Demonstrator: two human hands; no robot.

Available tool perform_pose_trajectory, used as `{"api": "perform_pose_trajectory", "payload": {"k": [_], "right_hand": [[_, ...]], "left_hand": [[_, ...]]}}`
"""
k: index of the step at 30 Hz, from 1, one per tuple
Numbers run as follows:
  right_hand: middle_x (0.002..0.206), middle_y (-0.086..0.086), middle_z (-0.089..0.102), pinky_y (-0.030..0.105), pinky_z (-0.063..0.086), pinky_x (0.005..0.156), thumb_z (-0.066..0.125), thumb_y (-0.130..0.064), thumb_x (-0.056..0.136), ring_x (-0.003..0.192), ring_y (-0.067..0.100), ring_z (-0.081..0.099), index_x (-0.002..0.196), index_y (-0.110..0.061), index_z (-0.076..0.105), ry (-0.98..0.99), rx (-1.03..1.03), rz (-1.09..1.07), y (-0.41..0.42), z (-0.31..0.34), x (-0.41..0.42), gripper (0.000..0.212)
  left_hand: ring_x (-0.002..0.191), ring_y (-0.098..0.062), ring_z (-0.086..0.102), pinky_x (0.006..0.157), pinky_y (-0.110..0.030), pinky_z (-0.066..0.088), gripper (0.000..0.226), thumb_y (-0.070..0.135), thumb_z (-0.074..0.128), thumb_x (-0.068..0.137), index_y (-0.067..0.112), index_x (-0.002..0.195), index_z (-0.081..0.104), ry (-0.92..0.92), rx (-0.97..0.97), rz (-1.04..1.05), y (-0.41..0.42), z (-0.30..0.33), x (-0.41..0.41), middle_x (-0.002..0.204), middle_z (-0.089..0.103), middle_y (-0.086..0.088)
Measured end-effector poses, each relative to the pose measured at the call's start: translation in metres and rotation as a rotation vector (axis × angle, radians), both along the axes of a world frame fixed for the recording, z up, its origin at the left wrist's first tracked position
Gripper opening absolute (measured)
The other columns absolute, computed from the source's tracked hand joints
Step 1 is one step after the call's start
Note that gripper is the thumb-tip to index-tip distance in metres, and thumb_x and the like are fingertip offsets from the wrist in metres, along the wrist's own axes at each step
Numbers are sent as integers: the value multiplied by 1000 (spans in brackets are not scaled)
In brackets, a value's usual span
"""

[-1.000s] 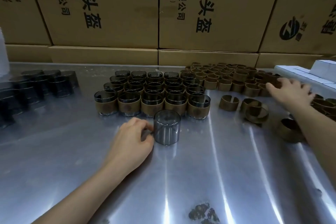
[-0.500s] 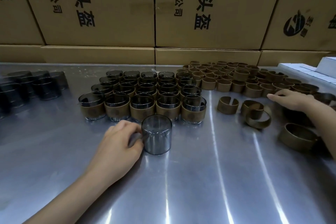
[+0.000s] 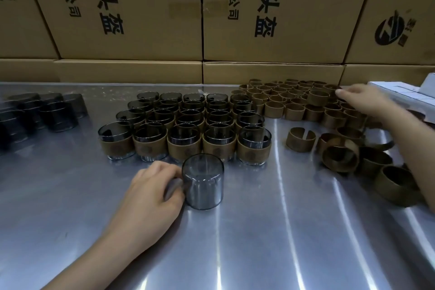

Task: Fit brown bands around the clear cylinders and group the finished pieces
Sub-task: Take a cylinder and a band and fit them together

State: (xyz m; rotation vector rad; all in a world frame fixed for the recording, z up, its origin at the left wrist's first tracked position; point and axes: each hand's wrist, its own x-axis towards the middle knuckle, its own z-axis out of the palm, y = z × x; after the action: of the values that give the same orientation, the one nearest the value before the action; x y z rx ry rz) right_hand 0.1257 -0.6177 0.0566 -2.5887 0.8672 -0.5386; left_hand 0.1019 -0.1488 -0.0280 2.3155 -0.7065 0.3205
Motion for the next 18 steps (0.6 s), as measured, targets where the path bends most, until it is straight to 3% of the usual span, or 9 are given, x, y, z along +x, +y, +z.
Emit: {"api": "perform_pose_trajectory", "payload": {"k": [4, 7, 10, 14, 18], "right_hand": [[151, 17, 34, 53, 15, 113, 38, -73, 87, 139, 41, 26, 144, -27, 39, 252, 17, -66, -20, -21, 27, 73], [156, 13, 26, 55, 17, 115, 43, -71, 85, 141, 39, 23, 147, -24, 34, 388, 142, -9, -24, -26, 41, 78], [157, 12, 24, 50, 14, 116, 37, -72, 88, 143, 38, 19, 147, -22, 35, 470, 77, 9, -14, -24, 44, 77], [143, 12, 45, 41, 28, 109, 44, -53, 95, 132, 33, 39, 140, -14, 45, 499, 190, 117, 13, -8, 32, 60], [114, 7, 59, 40, 48, 88, 56, -54, 88, 104, 27, 55, 111, -18, 61, 668, 236, 138, 37, 17, 6, 44]], "left_hand": [[96, -5, 46, 76, -17, 33, 21, 14, 59, 88, 35, 83, 56, -17, 5, -3, 2, -4, 3, 94, 49, 25], [100, -1, 43, 79, -23, 34, 22, 22, 57, 88, 43, 85, 53, -9, 2, -14, 2, -3, 3, 101, 47, 30], [102, 3, 41, 79, -24, 34, 18, 24, 56, 88, 43, 87, 53, -5, 10, -9, 2, -3, 2, 103, 44, 32], [98, 1, 41, 78, -24, 33, 14, 22, 56, 90, 37, 87, 55, -9, 11, 11, 0, -4, 3, 99, 46, 28], [96, -6, 42, 79, -27, 33, 14, 23, 56, 89, 37, 89, 55, -14, 27, 28, -1, -3, 2, 98, 47, 25]]}}
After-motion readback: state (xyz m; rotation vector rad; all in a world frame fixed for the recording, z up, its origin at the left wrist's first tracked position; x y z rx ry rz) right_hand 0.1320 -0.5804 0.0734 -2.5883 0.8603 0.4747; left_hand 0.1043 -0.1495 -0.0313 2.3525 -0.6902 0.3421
